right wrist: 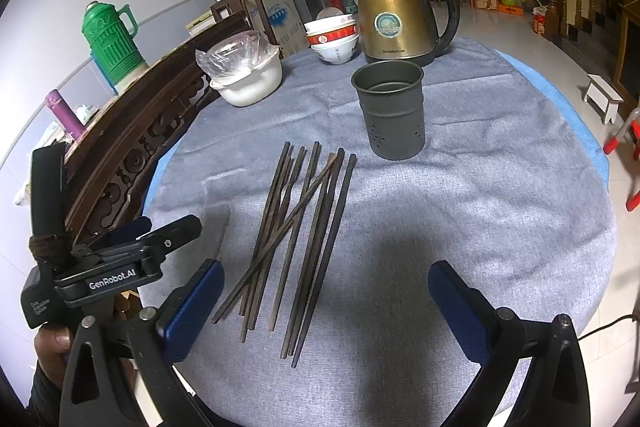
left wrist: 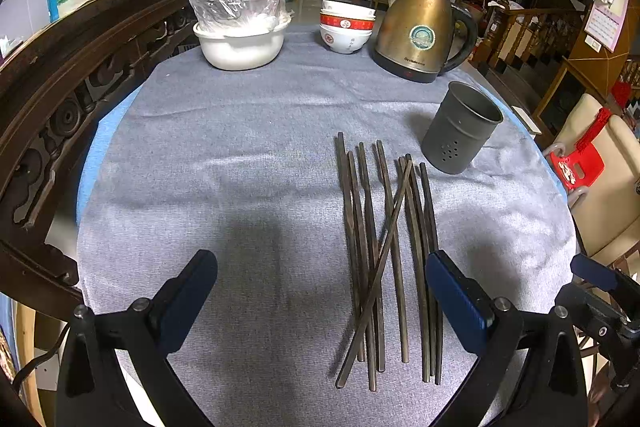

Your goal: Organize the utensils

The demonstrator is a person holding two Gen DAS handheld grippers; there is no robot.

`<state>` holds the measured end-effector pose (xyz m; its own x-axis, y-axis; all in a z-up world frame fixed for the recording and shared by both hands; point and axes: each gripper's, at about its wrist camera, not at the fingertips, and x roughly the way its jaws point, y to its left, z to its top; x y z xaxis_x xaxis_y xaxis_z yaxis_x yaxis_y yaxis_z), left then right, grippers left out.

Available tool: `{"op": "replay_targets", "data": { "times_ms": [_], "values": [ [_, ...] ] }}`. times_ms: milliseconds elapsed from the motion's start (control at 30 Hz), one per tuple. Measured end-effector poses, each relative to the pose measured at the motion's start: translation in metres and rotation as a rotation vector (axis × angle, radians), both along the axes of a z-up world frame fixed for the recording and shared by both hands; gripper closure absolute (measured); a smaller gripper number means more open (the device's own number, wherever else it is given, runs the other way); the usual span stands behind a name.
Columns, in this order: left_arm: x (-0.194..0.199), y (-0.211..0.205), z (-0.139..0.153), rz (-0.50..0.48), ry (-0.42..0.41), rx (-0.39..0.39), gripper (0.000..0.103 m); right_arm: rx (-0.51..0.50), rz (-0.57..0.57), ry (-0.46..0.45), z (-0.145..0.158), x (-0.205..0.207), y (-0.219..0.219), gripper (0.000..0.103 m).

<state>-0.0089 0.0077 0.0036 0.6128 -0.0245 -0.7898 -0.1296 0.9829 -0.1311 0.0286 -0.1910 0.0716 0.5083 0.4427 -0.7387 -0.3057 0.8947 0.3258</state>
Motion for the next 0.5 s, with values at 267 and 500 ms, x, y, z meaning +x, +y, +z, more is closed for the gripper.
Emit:
{"op": "replay_targets", "data": {
  "times_ms": [267, 500],
  "values": [
    [-0.0002, -0.0004, 0.0006, -0.001, -0.001, 0.002, 0.0, 0.0, 0.0, -0.003, 0.0004, -0.0002, -0.0007, 0.0],
    [0.0, 0.0032, -0.001, 0.007, 0.006, -0.001, 0.0, -0.002, 0.003, 0.017, -0.003, 0.0025, -0.0009, 0.0]
  ]
}}
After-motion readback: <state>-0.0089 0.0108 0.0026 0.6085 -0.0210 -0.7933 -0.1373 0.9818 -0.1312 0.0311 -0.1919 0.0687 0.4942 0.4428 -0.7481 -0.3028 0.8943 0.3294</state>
